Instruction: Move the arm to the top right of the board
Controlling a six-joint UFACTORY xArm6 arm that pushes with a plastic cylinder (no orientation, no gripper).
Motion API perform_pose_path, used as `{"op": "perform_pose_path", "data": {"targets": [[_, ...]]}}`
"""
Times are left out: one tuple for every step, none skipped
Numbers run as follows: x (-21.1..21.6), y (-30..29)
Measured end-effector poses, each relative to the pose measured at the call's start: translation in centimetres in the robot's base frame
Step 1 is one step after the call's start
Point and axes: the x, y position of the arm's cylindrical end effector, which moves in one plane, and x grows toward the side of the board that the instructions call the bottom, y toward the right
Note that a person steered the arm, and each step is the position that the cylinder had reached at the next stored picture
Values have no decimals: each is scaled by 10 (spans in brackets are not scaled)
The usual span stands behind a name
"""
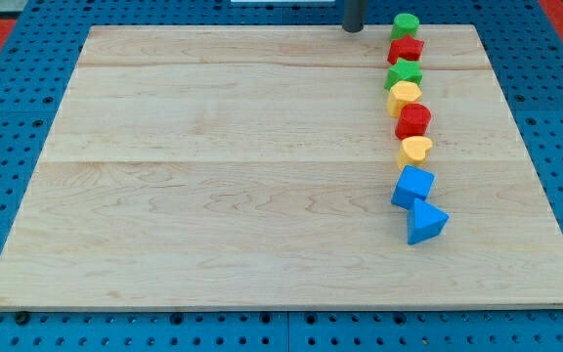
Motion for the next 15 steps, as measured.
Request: {"op": "perform_pose_path", "data": {"targets": [[0, 5], [0, 6], [9, -5], [86, 9], [207, 8], [261, -58], [378, -65], [426, -62], [427, -30], [427, 90], [395, 171], [304, 173], [221, 174], [136, 174], [46, 174]]}}
